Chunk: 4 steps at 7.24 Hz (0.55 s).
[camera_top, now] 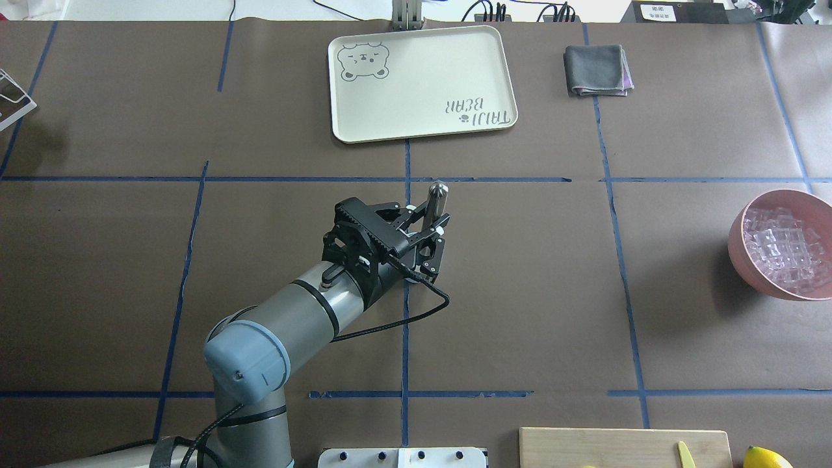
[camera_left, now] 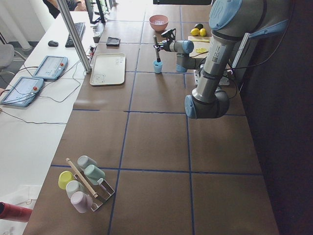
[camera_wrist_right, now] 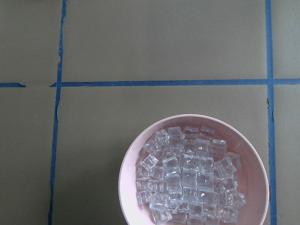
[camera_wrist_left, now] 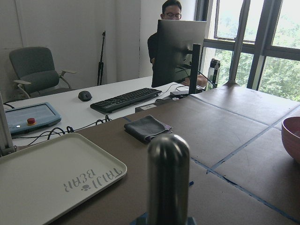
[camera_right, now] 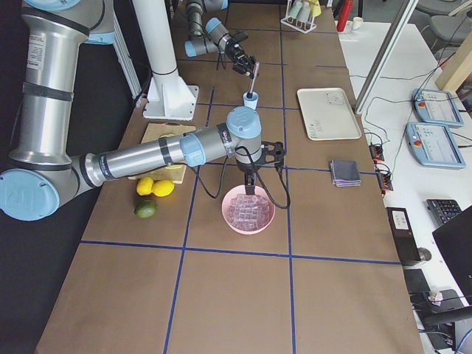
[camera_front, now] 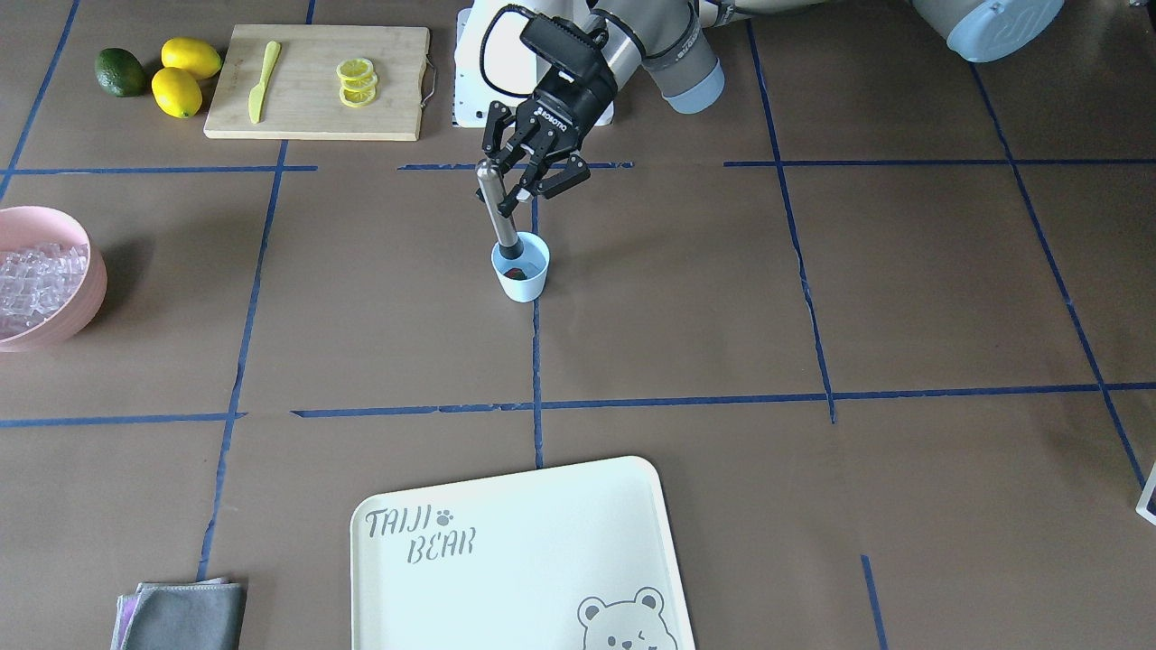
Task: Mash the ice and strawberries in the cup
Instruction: 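Lower the metal rod into the blue cup and press down on the contents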
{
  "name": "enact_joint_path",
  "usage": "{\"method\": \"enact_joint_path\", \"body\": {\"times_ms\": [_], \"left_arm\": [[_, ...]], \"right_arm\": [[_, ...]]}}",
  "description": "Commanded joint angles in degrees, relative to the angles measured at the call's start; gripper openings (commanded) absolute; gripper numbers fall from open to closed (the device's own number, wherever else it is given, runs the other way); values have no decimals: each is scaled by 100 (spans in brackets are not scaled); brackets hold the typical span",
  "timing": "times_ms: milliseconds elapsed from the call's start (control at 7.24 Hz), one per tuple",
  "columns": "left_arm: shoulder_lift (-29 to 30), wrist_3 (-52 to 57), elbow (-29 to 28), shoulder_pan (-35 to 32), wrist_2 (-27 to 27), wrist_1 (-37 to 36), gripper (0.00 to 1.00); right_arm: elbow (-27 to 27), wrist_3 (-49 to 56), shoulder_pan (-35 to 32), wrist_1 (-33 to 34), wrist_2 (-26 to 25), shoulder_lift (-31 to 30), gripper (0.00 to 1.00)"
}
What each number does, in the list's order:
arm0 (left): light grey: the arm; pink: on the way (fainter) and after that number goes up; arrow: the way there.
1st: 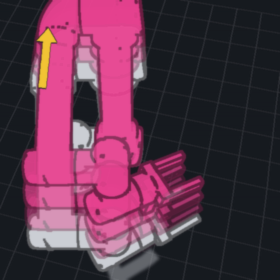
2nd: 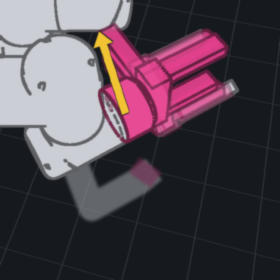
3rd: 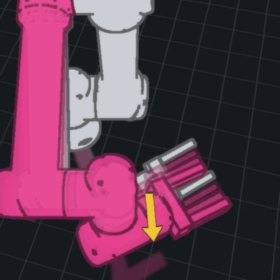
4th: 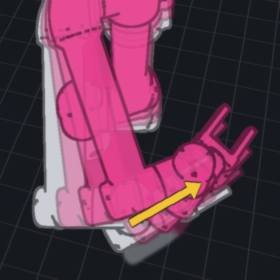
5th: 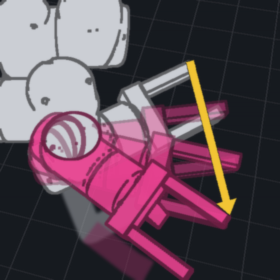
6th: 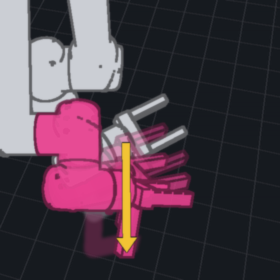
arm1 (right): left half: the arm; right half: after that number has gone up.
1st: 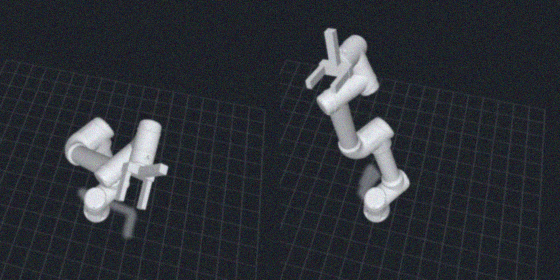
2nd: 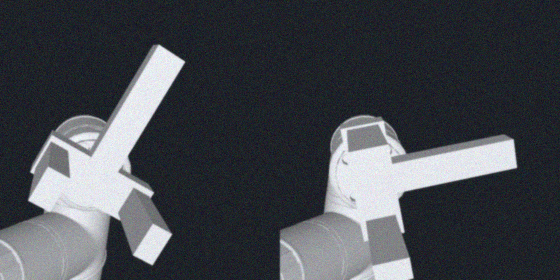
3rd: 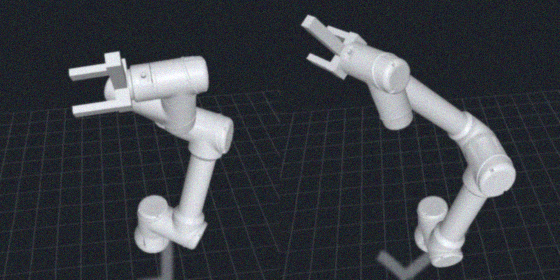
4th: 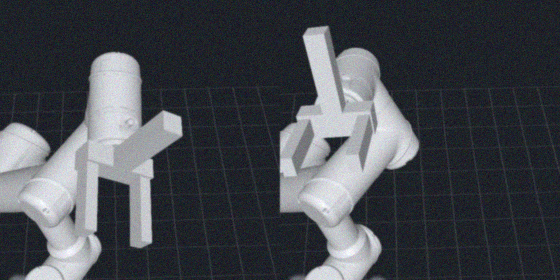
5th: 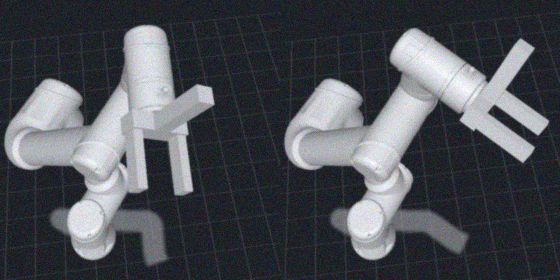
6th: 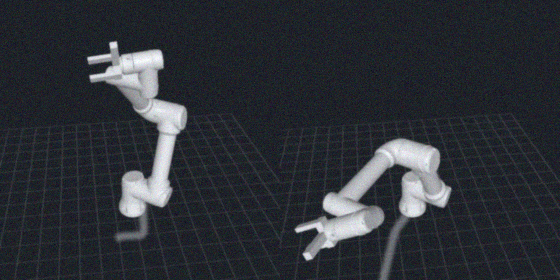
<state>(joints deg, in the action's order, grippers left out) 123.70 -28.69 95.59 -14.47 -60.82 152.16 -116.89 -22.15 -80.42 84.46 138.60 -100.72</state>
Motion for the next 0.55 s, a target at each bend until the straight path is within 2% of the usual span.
{"method": "enact_joint_path", "body": {"times_ms": [0,414], "left_arm": [[-3,3,-84,14,0,-2,0],[-109,3,-102,23,0,-11,0]], "right_arm": [[0,0,0,0,0,0,100],[0,0,0,0,0,0,100]]}}
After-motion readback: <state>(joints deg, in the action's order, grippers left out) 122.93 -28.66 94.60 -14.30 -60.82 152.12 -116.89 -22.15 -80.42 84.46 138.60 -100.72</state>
